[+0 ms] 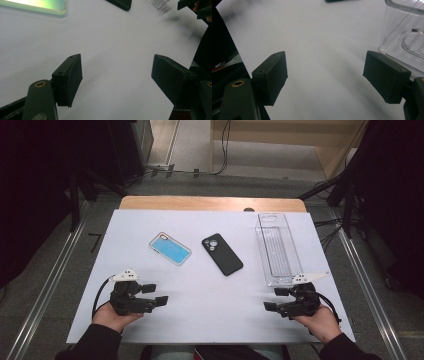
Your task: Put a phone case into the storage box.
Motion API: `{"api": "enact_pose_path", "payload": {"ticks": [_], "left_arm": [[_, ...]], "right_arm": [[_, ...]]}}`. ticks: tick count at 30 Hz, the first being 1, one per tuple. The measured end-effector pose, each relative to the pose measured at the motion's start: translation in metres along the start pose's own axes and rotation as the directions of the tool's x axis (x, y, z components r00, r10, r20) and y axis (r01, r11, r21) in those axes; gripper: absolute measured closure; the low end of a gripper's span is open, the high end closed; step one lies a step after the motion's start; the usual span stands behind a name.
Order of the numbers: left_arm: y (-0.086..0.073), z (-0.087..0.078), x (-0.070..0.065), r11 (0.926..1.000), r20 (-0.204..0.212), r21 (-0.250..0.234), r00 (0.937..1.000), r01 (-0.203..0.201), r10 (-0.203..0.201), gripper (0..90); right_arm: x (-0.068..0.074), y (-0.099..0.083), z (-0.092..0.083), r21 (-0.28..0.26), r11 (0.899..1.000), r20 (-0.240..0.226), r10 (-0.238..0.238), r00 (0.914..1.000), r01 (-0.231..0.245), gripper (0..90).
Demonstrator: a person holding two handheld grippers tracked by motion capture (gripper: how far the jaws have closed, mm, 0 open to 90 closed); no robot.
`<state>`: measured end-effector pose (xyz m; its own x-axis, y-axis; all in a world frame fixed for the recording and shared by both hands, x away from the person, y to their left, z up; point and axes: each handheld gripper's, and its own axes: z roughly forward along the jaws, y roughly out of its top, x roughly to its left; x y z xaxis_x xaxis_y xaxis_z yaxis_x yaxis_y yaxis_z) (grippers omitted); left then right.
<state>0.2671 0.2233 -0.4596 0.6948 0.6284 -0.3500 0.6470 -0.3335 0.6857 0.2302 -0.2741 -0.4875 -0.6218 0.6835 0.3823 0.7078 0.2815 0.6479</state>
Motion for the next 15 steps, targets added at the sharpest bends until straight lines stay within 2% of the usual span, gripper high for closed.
{"api": "enact_pose_path", "payload": {"ticks": [4,10,13,15], "left_arm": [[0.002,0.001,-0.002,0.9997,-0.011,0.021,0.9998,0.014,-0.014,25.5],[0.008,0.002,-0.002,0.9989,0.002,-0.002,0.9989,0.047,-0.047,25.6],[0.013,0.004,-0.001,0.9992,-0.009,0.002,0.9992,0.039,-0.039,25.8],[0.016,0.005,0.000,0.9988,-0.008,0.003,0.9988,0.049,-0.049,25.7]], "right_arm": [[0.000,0.000,0.000,-0.004,1.000,-0.005,-0.004,1.0000,0.004,17.6],[0.000,0.000,0.000,-0.007,1.000,-0.008,-0.003,1.0000,0.003,17.6],[0.000,0.000,0.000,-0.007,1.000,-0.007,-0.002,1.0000,0.002,17.6],[0.001,0.000,0.000,-0.008,1.000,-0.008,-0.002,1.0000,0.002,17.6]]}}
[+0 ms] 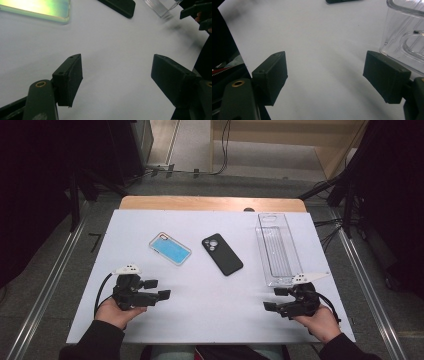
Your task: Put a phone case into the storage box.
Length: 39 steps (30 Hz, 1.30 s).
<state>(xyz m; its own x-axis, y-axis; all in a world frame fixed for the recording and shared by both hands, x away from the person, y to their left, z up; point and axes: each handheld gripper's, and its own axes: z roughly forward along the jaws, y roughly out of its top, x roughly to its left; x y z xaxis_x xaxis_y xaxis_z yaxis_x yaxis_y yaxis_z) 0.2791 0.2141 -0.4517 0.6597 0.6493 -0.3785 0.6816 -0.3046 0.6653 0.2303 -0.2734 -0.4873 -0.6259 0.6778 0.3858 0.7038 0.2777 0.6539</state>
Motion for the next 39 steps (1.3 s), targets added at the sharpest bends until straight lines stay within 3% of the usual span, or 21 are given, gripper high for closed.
{"api": "enact_pose_path", "payload": {"ticks": [5,14,15,22,33,39], "left_arm": [[0.010,0.006,0.004,0.9997,-0.015,0.022,0.9999,0.004,-0.004,25.7],[0.028,0.015,0.013,0.9999,-0.019,0.008,0.9998,0.010,-0.010,25.7],[0.032,0.015,0.015,1.0000,-0.030,0.005,0.9995,-0.004,0.004,25.7],[0.039,0.020,0.018,1.0000,-0.032,-0.006,0.9995,-0.007,0.007,25.7],[0.062,0.034,0.022,0.9997,-0.073,0.017,0.9972,-0.016,0.017,27.9],[0.069,0.039,0.025,0.9998,-0.075,0.020,0.9972,-0.007,0.008,28.3]], "right_arm": [[-0.001,0.000,-0.001,0.000,1.000,0.002,-0.002,1.0000,0.002,17.6],[0.000,0.000,0.000,-0.003,1.000,-0.013,-0.006,0.9999,0.006,17.6],[0.000,0.000,0.000,-0.002,1.000,-0.025,-0.012,0.9996,0.012,17.5],[0.000,0.001,0.000,-0.007,1.000,-0.020,-0.014,0.9997,0.013,17.6],[0.001,0.002,0.000,-0.014,1.000,-0.024,-0.018,0.9996,0.017,17.6],[0.001,0.002,0.000,-0.009,1.000,-0.021,-0.020,0.9996,0.020,17.6]]}}
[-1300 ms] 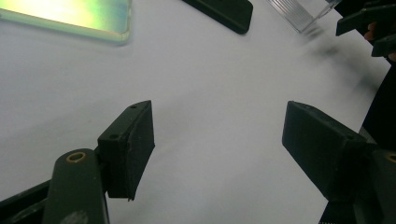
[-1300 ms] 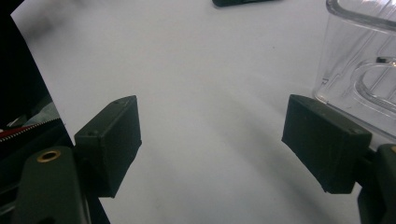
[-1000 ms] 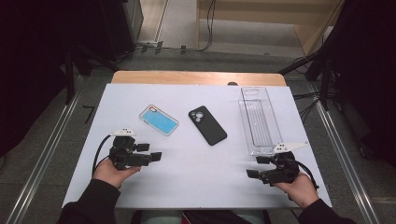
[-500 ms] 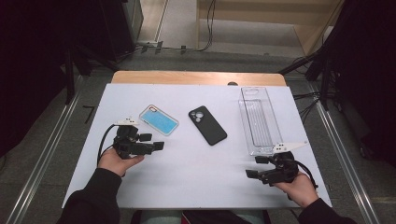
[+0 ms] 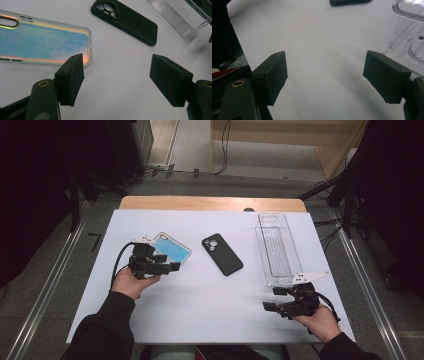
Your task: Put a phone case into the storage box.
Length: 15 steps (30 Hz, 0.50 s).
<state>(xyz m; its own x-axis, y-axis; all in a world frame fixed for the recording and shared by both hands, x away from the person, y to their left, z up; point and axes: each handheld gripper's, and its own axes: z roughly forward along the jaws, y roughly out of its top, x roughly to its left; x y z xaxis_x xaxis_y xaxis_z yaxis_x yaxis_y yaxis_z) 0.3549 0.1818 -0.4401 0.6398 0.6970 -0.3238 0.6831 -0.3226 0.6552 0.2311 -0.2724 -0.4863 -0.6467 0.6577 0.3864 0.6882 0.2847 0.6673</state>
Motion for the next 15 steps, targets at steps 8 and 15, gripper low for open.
{"api": "enact_pose_path", "payload": {"ticks": [8,15], "left_arm": [[0.014,0.006,0.004,1.0000,-0.028,0.004,0.9996,0.003,-0.003,32.8],[0.025,0.019,0.008,0.9999,-0.060,0.017,0.9982,0.000,0.001,47.1]], "right_arm": [[0.001,0.001,0.000,-0.001,1.000,0.002,0.000,1.0000,0.000,17.6],[0.001,0.002,-0.001,-0.010,1.000,-0.002,0.009,1.0000,-0.009,17.6]]}}
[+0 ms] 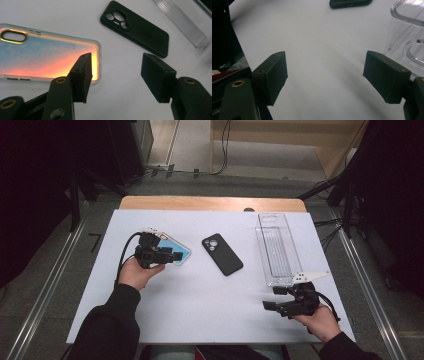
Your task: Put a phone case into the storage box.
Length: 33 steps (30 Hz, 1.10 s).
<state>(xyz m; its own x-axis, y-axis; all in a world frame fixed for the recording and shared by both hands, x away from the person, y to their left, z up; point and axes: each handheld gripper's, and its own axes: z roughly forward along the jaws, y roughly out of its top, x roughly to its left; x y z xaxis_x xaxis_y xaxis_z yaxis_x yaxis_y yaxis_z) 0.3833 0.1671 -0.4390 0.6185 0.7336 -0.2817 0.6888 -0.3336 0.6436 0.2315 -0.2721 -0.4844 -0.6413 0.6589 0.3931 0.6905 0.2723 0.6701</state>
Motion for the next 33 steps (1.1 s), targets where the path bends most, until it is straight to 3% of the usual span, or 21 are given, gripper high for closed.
{"api": "enact_pose_path", "payload": {"ticks": [2,4,5,6,7,10,13,21,27,31,33], "left_arm": [[0.003,0.002,0.000,1.0000,-0.003,-0.006,1.0000,0.002,-0.002,60.0],[0.005,0.005,0.000,0.9999,-0.005,-0.005,0.9999,0.011,-0.011,64.2],[0.007,0.006,0.000,0.9999,-0.008,0.000,0.9999,0.011,-0.011,72.1],[0.008,0.007,0.000,1.0000,-0.014,-0.001,0.9999,0.004,-0.004,85.8],[0.009,0.010,0.001,0.9998,-0.014,-0.015,0.9999,0.009,-0.009,90.0],[0.010,0.014,0.003,0.9996,-0.012,-0.022,0.9998,0.015,-0.015,90.0],[0.009,0.022,0.006,0.9996,-0.009,0.007,0.9996,0.026,-0.026,90.0],[0.003,0.041,0.007,0.9989,-0.039,0.047,0.9992,0.009,-0.007,90.0],[-0.003,0.046,0.015,0.9978,-0.067,0.057,0.9973,0.034,-0.031,90.0],[-0.008,0.050,0.019,0.9962,-0.052,0.073,0.9977,0.047,-0.043,90.0],[-0.010,0.050,0.020,0.9946,-0.034,0.076,0.9971,0.071,-0.068,90.0]], "right_arm": [[0.000,0.000,0.000,0.000,1.000,0.004,-0.003,1.0000,0.003,17.6],[-0.001,0.000,0.000,0.001,1.000,0.006,-0.006,1.0000,0.006,17.6],[-0.001,0.000,0.000,0.003,1.000,0.008,-0.007,0.9999,0.007,17.6],[-0.001,0.000,0.000,0.002,1.000,0.009,-0.006,0.9999,0.006,17.5],[-0.001,0.000,0.000,0.000,1.000,0.009,-0.005,0.9999,0.005,17.6],[-0.001,0.000,0.000,0.001,1.000,0.011,-0.002,0.9999,0.002,17.5],[-0.001,0.000,0.000,-0.004,1.000,0.004,0.001,1.0000,-0.001,17.6],[0.002,0.000,0.001,0.006,1.000,0.007,-0.011,0.9999,0.011,17.6],[0.001,-0.002,-0.001,-0.001,1.000,0.008,-0.004,1.0000,0.004,17.6],[0.001,-0.002,-0.001,0.000,1.000,0.006,-0.006,1.0000,0.006,17.5],[0.001,-0.002,0.000,0.001,1.000,0.005,-0.006,1.0000,0.006,17.6]]}}
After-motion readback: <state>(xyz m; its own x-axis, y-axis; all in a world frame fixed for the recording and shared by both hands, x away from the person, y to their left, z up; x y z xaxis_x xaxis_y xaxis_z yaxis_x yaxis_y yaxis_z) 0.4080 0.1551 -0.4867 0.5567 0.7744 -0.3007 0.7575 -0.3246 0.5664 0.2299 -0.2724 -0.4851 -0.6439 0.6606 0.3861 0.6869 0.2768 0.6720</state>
